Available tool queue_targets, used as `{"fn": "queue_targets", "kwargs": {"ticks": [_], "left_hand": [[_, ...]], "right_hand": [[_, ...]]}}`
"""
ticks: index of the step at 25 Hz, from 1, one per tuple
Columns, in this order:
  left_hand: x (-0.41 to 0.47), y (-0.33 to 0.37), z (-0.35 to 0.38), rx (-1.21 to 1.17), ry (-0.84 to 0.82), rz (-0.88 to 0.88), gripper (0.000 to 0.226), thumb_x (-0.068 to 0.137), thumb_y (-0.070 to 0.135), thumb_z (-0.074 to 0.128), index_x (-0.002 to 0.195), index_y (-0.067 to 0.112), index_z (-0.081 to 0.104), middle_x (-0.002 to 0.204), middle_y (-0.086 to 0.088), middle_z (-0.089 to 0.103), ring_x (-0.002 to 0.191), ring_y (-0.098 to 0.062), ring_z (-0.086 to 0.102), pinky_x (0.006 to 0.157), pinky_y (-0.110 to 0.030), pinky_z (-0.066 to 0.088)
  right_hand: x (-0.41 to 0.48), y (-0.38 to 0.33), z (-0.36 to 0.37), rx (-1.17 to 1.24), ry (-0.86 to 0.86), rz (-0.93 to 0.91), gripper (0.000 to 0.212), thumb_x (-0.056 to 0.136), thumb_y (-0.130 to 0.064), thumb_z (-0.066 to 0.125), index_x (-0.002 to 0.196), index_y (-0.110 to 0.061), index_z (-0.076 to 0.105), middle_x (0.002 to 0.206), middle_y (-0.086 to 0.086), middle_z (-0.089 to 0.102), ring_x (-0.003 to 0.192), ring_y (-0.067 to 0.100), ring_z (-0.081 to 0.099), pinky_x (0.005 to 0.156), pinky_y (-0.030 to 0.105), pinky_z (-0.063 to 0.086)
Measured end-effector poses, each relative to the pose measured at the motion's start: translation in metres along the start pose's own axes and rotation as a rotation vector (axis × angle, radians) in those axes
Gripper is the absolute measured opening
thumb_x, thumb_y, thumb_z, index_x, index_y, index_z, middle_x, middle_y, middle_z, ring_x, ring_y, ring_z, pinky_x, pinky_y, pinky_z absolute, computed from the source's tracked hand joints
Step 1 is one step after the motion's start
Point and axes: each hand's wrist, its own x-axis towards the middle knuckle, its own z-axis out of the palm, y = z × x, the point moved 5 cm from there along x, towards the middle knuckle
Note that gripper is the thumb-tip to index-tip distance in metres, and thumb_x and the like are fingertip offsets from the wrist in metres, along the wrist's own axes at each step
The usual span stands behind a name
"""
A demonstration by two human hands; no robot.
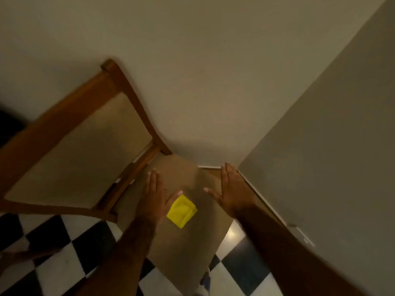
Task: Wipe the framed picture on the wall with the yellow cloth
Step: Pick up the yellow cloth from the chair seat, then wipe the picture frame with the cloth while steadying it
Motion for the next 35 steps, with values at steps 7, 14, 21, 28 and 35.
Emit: {"fn": "queue_targets", "kwargs": {"ticks": [7, 14, 21, 28, 35], "left_hand": [[-0.003, -0.074, 0.115, -0.068, -0.330, -0.300, 0.104, 0.088, 0.079, 0.028, 0.154, -0.001, 0.028, 0.165, -0.023, 0.022, 0.153, -0.035, 0.021, 0.124, -0.041, 0.020], [0.004, -0.078, 0.147, -0.261, -0.191, -0.410, 0.031, 0.088, 0.020, 0.072, 0.108, -0.003, 0.065, 0.120, -0.023, 0.059, 0.110, -0.037, 0.057, 0.092, -0.039, 0.042], [0.002, -0.044, 0.091, -0.583, -0.076, -0.423, 0.025, 0.079, 0.018, 0.082, 0.088, 0.019, 0.059, 0.087, -0.009, 0.071, 0.081, -0.030, 0.067, 0.066, -0.035, 0.047], [0.051, 0.086, -0.045, -1.028, -0.076, -0.226, 0.030, 0.076, 0.014, 0.083, 0.101, 0.019, 0.068, 0.109, -0.021, 0.075, 0.093, -0.029, 0.073, 0.087, -0.051, 0.060], [0.055, 0.229, -0.190, -1.108, 0.051, 0.053, 0.027, 0.079, 0.009, 0.082, 0.102, 0.011, 0.069, 0.100, -0.018, 0.071, 0.088, -0.031, 0.072, 0.070, -0.036, 0.065]], "right_hand": [[0.018, -0.005, 0.169, 0.536, -0.300, 0.260, 0.083, 0.092, -0.057, 0.061, 0.156, -0.010, 0.034, 0.156, 0.014, 0.044, 0.142, 0.032, 0.046, 0.114, 0.039, 0.039], [0.045, -0.008, 0.208, 0.733, -0.281, 0.342, 0.055, 0.082, -0.031, 0.081, 0.129, -0.005, 0.065, 0.125, 0.016, 0.069, 0.116, 0.033, 0.064, 0.098, 0.038, 0.050], [0.032, 0.003, 0.140, 0.947, -0.223, 0.409, 0.023, 0.077, -0.026, 0.086, 0.062, -0.022, 0.068, 0.072, -0.004, 0.067, 0.076, 0.015, 0.066, 0.079, 0.034, 0.053], [0.005, 0.006, -0.086, 1.098, -0.035, 0.279, 0.017, 0.082, -0.012, 0.082, 0.085, -0.013, 0.065, 0.088, 0.015, 0.066, 0.082, 0.026, 0.065, 0.087, 0.051, 0.059], [-0.073, 0.013, -0.297, 1.007, 0.264, 0.127, 0.033, 0.080, -0.016, 0.085, 0.105, 0.001, 0.071, 0.087, 0.018, 0.063, 0.080, 0.029, 0.063, 0.085, 0.053, 0.060]]}}
